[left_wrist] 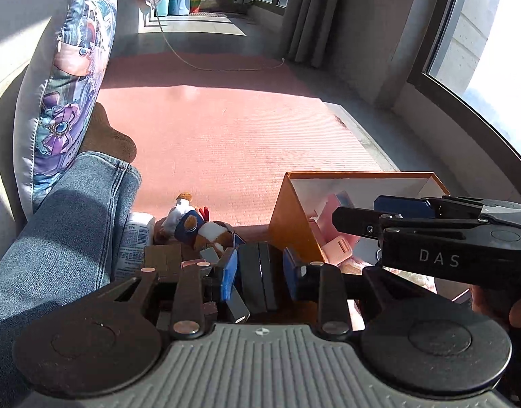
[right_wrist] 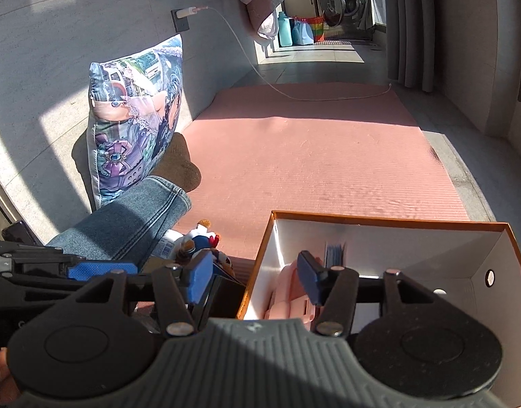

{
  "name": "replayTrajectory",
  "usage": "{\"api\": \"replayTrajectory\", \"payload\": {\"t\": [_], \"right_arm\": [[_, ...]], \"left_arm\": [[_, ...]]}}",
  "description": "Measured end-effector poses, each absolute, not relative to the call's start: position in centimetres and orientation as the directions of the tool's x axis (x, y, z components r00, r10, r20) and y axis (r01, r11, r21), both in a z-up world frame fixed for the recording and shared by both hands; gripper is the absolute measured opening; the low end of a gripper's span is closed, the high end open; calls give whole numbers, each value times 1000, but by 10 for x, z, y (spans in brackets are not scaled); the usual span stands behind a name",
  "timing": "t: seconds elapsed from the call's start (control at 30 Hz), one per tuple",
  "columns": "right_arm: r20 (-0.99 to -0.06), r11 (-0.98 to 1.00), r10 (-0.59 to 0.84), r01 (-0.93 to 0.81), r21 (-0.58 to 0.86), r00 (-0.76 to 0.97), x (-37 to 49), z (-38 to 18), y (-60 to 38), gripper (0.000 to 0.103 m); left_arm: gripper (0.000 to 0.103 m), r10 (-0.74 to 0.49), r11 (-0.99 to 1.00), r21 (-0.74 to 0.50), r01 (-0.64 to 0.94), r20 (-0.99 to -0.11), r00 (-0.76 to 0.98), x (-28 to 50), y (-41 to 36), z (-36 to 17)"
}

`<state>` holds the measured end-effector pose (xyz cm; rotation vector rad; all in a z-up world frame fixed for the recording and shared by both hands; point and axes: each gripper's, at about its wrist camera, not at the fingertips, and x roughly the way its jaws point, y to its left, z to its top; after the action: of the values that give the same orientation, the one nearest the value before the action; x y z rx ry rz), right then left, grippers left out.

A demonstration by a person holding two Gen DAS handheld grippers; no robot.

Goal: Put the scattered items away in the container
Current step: 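Move both tools back to the remaining pile of items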

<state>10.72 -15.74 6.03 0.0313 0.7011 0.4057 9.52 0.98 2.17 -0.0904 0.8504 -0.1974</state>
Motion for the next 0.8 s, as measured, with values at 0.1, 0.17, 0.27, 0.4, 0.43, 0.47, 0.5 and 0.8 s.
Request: {"api": "replayTrajectory", "payload": {"t": [0.1, 0.17, 0.27, 0.4, 0.43, 0.47, 0.5, 0.8], "right_arm": [[-624, 920, 369, -367, 139, 689, 102, 57, -146, 59], [-633, 914, 374, -385, 128, 678, 102, 54, -139, 60], [-654, 902, 376, -420, 98, 656, 101, 50, -127, 59], [-698, 872, 377, -487, 47, 609, 99, 44, -106, 53], [-707, 862, 380, -505, 38, 596, 99, 42, -101, 49], [-717, 852, 382, -522, 29, 583, 99, 40, -95, 47], [-727, 844, 381, -536, 22, 571, 99, 37, -91, 45], [-795, 825, 325, -565, -27, 513, 117, 15, -63, 38]], "left_arm": [[40, -195, 981, -152, 122, -770, 608, 91, 30, 19], [40, -183, 983, -145, 111, -791, 584, 88, 42, 16], [40, -167, 986, -129, 106, -801, 575, 83, 56, 14], [40, -180, 984, -151, 98, -808, 561, 84, 69, 10], [40, -190, 982, -161, 101, -807, 559, 85, 71, 9], [40, -199, 980, -169, 104, -807, 556, 86, 72, 7], [40, -207, 978, -177, 108, -807, 554, 87, 73, 5], [40, -261, 965, -230, 126, -796, 546, 105, 68, -15]]}}
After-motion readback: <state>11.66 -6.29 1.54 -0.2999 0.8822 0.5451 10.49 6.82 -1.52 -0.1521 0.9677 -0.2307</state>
